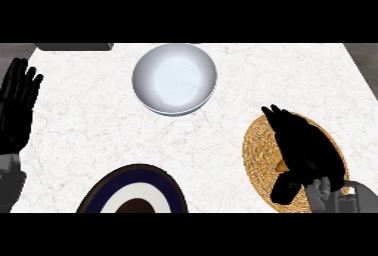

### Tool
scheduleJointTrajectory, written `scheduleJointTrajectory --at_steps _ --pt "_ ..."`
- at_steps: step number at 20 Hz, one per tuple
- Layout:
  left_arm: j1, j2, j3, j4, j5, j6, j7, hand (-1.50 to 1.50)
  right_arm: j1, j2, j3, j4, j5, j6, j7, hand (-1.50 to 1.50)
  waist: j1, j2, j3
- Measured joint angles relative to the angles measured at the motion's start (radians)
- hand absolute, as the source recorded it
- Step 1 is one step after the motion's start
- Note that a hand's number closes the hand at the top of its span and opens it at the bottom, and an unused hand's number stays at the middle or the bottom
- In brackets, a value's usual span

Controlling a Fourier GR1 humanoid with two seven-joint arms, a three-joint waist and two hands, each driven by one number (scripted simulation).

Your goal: Pick the croissant from the placemat and place it in the bowl

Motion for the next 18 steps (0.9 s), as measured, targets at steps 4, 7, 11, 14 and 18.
scheduleJointTrajectory --at_steps 4,7,11,14,18 --pt "-0.024 0.005 0.017 0.018 0.001 -0.014 0.008 0.00 0.026 0.001 -0.014 0.017 0.008 0.024 -0.009 -1.50 0.001 0.002 0.000" --pt "-0.026 -0.004 0.016 0.016 -0.008 -0.018 0.011 0.00 0.043 0.014 -0.028 0.058 0.030 0.032 -0.026 -1.50 0.003 0.003 0.001" --pt "-0.016 -0.030 0.008 0.006 -0.033 -0.006 0.005 0.00 0.085 0.008 -0.061 0.087 0.065 0.041 -0.057 -1.50 0.004 0.003 0.002" --pt "-0.017 -0.037 0.020 0.016 -0.042 -0.014 -0.003 0.00 0.119 -0.009 -0.095 0.107 0.091 0.049 -0.093 -1.50 0.004 0.003 0.002" --pt "-0.015 -0.045 0.037 0.007 -0.053 -0.031 0.009 0.00 0.149 0.007 -0.113 0.149 0.155 0.044 -0.138 -1.50 0.006 0.003 0.002"
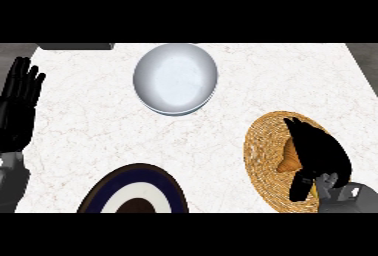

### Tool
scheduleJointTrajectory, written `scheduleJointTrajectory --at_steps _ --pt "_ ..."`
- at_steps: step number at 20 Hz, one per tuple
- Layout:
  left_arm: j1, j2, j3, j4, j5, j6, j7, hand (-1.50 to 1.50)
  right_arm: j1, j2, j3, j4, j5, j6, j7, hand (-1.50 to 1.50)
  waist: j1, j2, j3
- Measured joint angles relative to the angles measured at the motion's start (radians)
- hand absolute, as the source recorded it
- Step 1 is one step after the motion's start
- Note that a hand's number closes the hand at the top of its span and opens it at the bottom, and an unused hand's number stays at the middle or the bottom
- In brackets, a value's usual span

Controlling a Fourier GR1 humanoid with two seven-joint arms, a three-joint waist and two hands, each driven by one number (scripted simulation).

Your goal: Pick the croissant from the placemat and place it in the bowl

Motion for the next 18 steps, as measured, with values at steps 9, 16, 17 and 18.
scheduleJointTrajectory --at_steps 9,16,17,18 --pt "-0.005 -0.040 0.039 -0.012 -0.042 -0.037 0.023 0.00 0.042 0.042 -0.061 0.052 0.096 -0.018 -0.143 -1.50 0.001 0.000 0.000" --pt "0.005 -0.057 0.072 -0.029 -0.065 -0.064 0.033 0.00 0.020 0.091 -0.083 0.140 0.169 -0.013 -0.178 -1.50 0.001 0.000 0.000" --pt "0.006 -0.052 0.081 -0.044 -0.058 -0.071 0.050 0.00 0.016 0.095 -0.085 0.168 0.181 -0.026 -0.193 -1.50 0.002 0.000 0.000" --pt "0.009 -0.060 0.079 -0.044 -0.065 -0.072 0.046 0.00 0.006 0.092 -0.098 0.192 0.185 -0.028 -0.214 -1.50 0.002 0.000 0.000"
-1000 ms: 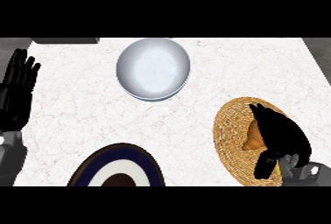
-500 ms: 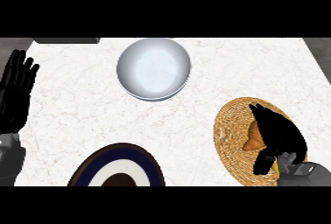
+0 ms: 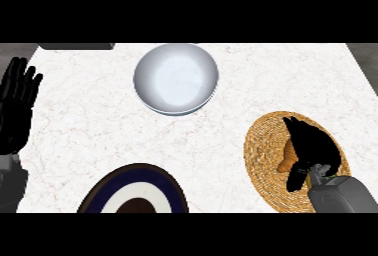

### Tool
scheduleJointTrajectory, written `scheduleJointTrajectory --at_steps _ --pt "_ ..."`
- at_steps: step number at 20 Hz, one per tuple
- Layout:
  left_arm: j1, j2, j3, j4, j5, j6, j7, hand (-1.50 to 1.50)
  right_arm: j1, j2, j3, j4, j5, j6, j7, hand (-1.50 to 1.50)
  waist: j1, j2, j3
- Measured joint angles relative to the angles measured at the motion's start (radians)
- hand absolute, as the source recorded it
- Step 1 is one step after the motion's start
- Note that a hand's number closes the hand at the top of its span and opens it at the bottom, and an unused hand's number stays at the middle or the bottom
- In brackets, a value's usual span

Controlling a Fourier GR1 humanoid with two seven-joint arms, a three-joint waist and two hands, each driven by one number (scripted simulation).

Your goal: Pick the croissant from the placemat and place it in the bowl

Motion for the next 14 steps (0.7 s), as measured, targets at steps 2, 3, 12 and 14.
scheduleJointTrajectory --at_steps 2,3,12,14 --pt "-0.009 -0.010 0.004 0.007 -0.012 -0.001 0.002 0.00 0.024 0.000 -0.007 0.005 0.016 -0.012 -0.029 -1.50 -0.001 0.000 0.000" --pt "-0.018 -0.016 0.004 0.024 -0.020 -0.002 -0.006 0.00 0.016 0.016 -0.002 0.022 0.030 -0.017 -0.028 -1.50 -0.002 0.000 0.000" --pt "-0.034 -0.026 0.036 0.041 -0.037 -0.035 -0.004 0.00 0.019 0.040 -0.063 0.134 0.089 -0.053 -0.076 -1.50 -0.001 0.000 0.000" --pt "-0.015 -0.033 0.036 0.016 -0.045 -0.037 0.002 0.00 0.029 0.044 -0.074 0.157 0.103 -0.067 -0.089 -1.50 -0.001 0.000 0.000"
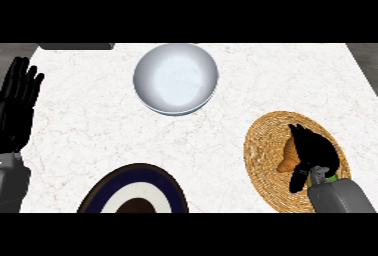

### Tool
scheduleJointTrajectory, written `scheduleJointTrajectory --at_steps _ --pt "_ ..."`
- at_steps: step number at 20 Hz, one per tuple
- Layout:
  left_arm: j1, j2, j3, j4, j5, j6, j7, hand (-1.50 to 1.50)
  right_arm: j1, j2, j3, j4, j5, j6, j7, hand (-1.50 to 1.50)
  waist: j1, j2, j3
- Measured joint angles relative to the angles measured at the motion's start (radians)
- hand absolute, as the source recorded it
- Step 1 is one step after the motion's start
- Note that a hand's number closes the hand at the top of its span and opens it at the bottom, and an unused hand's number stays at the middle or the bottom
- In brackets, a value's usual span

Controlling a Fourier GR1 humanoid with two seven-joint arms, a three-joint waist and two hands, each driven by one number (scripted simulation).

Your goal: Pick the croissant from the placemat and place it in the bowl

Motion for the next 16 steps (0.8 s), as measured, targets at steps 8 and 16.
scheduleJointTrajectory --at_steps 8,16 --pt "-0.001 -0.024 0.008 0.004 -0.018 -0.005 -0.007 0.00 -0.018 -0.012 -0.006 0.058 0.069 -0.095 -0.120 1.50 0.001 -0.003 -0.004" --pt "-0.029 -0.047 -0.014 -0.014 -0.034 -0.008 0.010 0.00 -0.168 -0.121 -0.043 0.178 0.048 -0.076 -0.375 1.50 0.042 0.015 0.001"
